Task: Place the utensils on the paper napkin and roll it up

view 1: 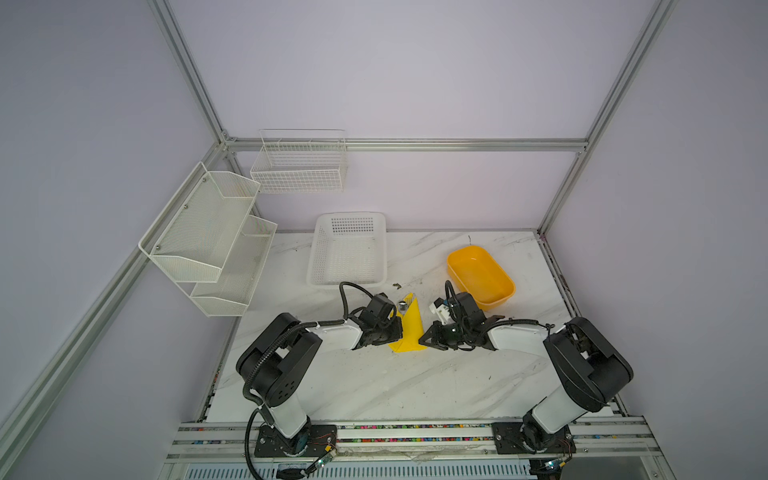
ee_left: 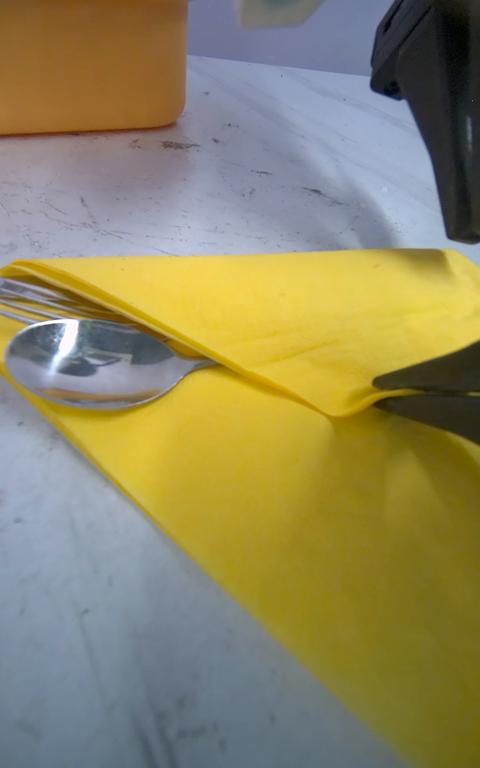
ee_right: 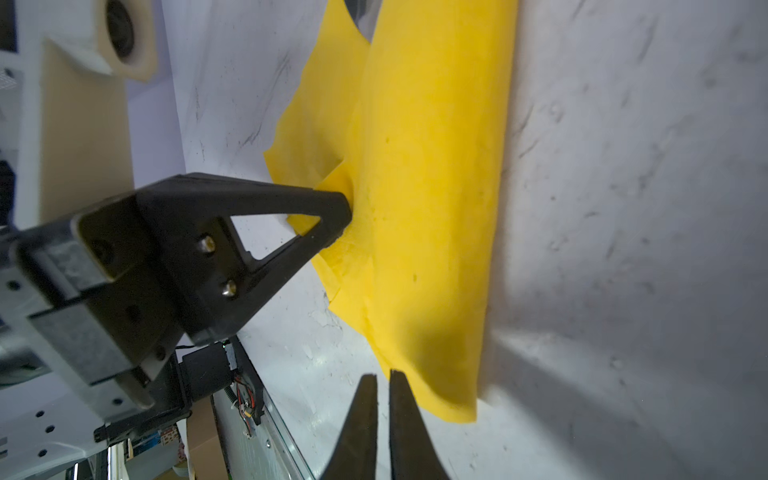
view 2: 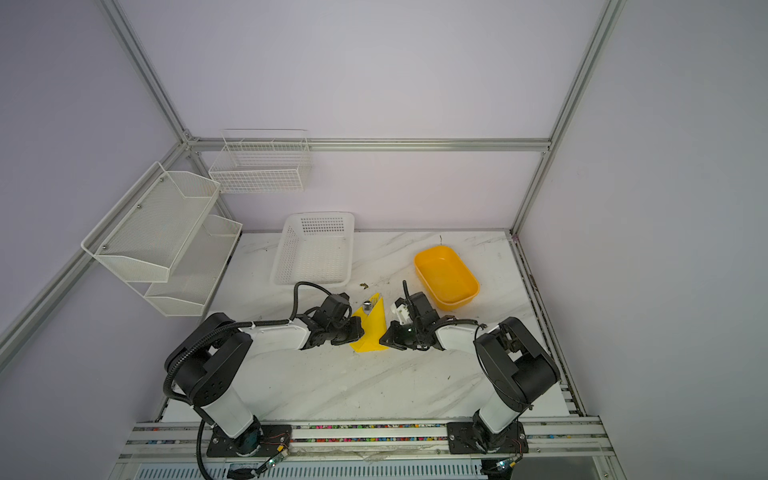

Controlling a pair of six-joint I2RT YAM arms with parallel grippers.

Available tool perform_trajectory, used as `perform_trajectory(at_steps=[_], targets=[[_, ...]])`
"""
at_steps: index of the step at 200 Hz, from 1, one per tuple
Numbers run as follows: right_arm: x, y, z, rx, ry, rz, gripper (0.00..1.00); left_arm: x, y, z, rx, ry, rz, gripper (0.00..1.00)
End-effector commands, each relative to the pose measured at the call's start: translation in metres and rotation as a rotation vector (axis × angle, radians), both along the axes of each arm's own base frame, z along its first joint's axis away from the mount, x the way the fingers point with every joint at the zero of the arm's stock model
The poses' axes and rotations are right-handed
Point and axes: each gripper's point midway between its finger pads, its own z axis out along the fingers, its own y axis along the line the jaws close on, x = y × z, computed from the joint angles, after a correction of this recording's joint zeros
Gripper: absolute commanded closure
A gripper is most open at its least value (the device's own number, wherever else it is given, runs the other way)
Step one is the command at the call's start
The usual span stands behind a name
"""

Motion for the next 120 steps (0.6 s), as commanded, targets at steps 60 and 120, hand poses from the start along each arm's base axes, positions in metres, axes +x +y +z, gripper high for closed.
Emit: perform_trajectory(at_steps=[60,120], targets=[[-0.005,-0.014,-0.028,-0.085,0.048,-0.036,0.88,0.019,-0.010,0.025,0.020,-0.064,-0.032,1.00],[-0.004,-0.010,-0.015,-0.048,0.030,-0.030,0.87,0.021,-0.013,0.027,0.011,-0.069,-0.029,1.00]])
